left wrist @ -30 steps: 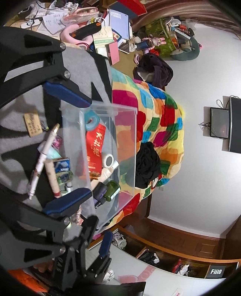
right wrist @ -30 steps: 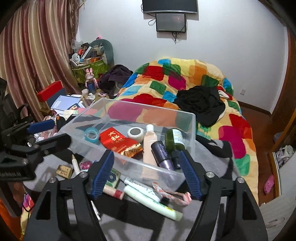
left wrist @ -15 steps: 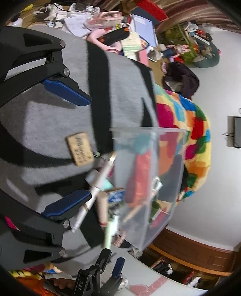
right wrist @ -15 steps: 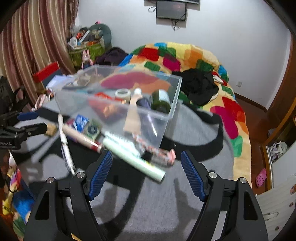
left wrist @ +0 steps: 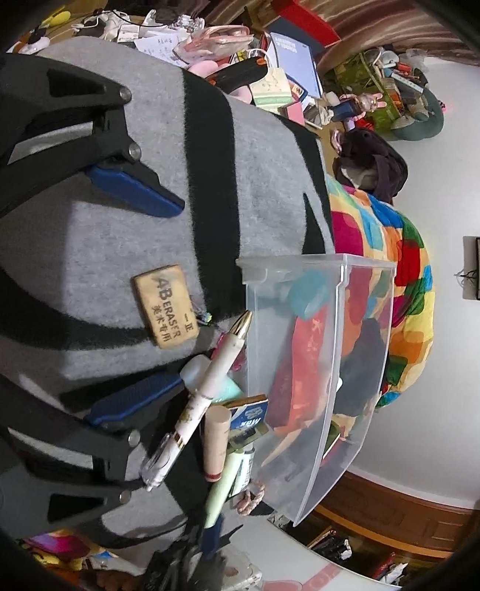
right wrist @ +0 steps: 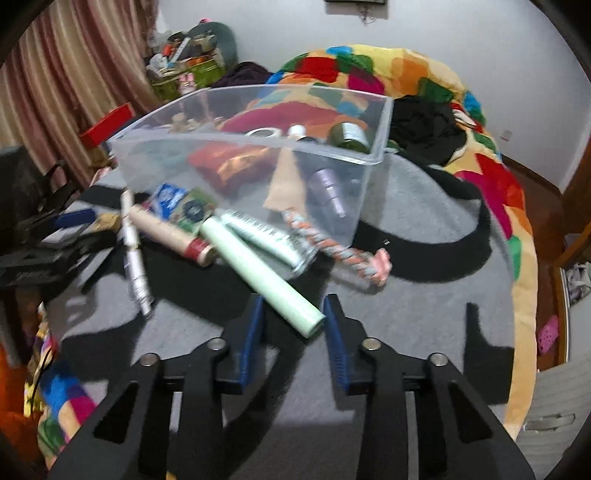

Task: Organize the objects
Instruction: 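Grasp the beige eraser with the left tool while the right tool grasps the pale green tube, then lower the eraser and pale green tube into the clear box and open both tools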

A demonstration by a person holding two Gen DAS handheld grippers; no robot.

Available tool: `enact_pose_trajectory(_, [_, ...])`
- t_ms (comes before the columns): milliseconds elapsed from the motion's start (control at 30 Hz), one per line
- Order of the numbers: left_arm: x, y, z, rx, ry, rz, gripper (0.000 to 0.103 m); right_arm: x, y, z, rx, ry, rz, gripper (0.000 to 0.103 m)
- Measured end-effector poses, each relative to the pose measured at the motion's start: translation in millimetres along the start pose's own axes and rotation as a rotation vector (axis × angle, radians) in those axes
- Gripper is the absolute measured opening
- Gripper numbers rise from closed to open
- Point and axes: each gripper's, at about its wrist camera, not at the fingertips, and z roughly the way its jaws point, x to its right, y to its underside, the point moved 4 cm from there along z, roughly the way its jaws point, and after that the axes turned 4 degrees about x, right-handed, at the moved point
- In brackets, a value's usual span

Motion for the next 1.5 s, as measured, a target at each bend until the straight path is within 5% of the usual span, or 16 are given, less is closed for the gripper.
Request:
enact_pose_trajectory(267, [1.4, 2.1, -5.1, 0.022, 0.009, 0.017, 0.043, -29.8, 2.1, -11.0, 0.025, -0.052, -0.09, 0.026])
enact_pose_trajectory(500, [8.9, 11.7, -15.9, 0.027, 0.06, 0.032, 0.043, -27.7, -12.9, 13.5, 0.01, -0.022, -0.045, 0.026])
enact_pose_trajectory(800, [16.1, 16.1, -30.7, 0.046, 0.094, 0.028, 0.043, -27.2, -2.2, -1.4, 0.038, -0.033, -0.016, 0.014])
enact_pose_trajectory(1500, [43.2, -41.5, -76.4, 0.218, 0.165, 0.041, 0.043, -22.0, -46.1, -60.7, 0.244, -0.069, 0.068, 0.014])
